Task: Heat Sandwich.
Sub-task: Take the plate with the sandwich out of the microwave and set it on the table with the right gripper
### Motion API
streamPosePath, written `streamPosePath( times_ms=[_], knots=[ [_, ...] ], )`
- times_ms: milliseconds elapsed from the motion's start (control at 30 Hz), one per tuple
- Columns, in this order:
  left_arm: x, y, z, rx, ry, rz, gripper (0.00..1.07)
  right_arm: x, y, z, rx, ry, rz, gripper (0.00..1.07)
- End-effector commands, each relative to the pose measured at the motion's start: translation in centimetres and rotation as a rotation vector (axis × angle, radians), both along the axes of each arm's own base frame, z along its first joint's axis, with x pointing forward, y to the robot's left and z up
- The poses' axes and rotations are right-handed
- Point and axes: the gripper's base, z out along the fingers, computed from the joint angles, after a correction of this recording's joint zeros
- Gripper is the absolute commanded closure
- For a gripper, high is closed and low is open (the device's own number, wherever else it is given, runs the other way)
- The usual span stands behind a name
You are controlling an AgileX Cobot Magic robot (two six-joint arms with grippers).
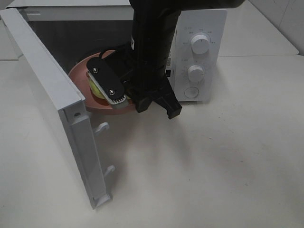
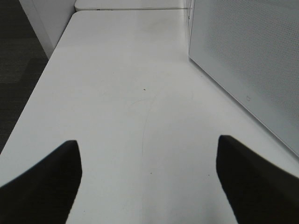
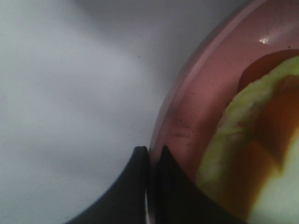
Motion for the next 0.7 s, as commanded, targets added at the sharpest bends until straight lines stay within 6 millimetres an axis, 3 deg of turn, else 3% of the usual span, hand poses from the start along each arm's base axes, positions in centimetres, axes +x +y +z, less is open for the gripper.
streamPosePath(
  times_ms=[33,367,700],
  knots=[
    [-0.1,0.0,0.2,-0.001,-0.015,0.0,0.33,-0.9,-0.4,0.6,0.004,-0.003,-0.001,1.07],
    [-0.1,0.0,0.2,-0.001,-0.015,0.0,0.33,-3.1,-1.8,0.9,0.014,0.004,-0.018,1.07],
    [-0.1,0.0,0.2,-0.001,-0.015,0.0,0.33,-7.4,-3.6,1.9,0.017,0.023,-0.031,1.07]
  ],
)
